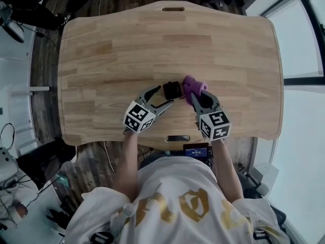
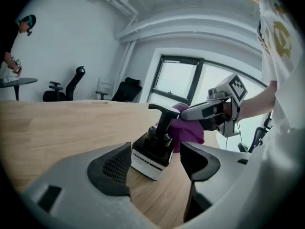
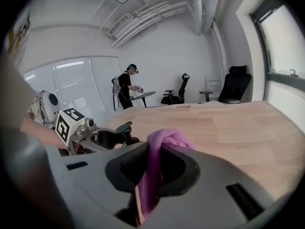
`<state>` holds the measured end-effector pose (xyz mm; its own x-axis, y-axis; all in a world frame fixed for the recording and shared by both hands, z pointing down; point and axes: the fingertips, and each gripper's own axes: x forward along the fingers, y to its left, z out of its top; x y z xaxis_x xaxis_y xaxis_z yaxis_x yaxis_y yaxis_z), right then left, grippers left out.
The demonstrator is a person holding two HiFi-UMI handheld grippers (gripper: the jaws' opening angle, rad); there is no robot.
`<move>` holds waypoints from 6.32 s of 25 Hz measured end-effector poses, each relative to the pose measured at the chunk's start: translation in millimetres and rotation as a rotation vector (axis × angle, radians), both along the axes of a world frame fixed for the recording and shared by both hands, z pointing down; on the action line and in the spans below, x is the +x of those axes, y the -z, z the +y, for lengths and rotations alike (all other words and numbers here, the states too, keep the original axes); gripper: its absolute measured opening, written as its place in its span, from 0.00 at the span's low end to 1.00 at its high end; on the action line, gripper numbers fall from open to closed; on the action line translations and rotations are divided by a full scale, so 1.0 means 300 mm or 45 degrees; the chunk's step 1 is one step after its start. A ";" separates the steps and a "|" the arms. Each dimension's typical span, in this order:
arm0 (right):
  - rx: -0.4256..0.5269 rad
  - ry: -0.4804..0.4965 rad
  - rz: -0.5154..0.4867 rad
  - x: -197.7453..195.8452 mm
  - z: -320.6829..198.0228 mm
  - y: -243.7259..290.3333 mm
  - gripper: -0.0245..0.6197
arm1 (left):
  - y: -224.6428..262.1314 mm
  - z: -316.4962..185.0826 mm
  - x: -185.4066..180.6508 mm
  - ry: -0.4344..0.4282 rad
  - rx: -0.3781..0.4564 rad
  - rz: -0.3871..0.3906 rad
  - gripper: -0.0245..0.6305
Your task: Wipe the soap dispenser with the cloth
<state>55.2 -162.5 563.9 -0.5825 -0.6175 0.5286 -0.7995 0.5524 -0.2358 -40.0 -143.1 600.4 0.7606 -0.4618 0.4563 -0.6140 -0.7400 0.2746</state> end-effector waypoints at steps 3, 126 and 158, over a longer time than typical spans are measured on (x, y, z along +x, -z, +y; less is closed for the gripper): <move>-0.015 0.021 0.004 -0.009 -0.003 -0.014 0.12 | -0.028 0.012 0.023 -0.106 0.037 -0.059 0.53; 0.523 0.450 -0.215 -0.231 0.308 0.608 0.12 | 0.257 0.256 0.224 -0.577 0.226 -0.273 0.60; 0.375 0.078 -0.311 -0.082 0.160 0.524 0.12 | 0.351 0.296 0.308 -0.629 0.312 -0.146 0.60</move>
<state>30.6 -114.5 406.7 -0.7096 -0.6825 0.1752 -0.7031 0.6696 -0.2393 52.5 -54.3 495.2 0.8651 -0.1660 0.4733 -0.1941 -0.9809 0.0107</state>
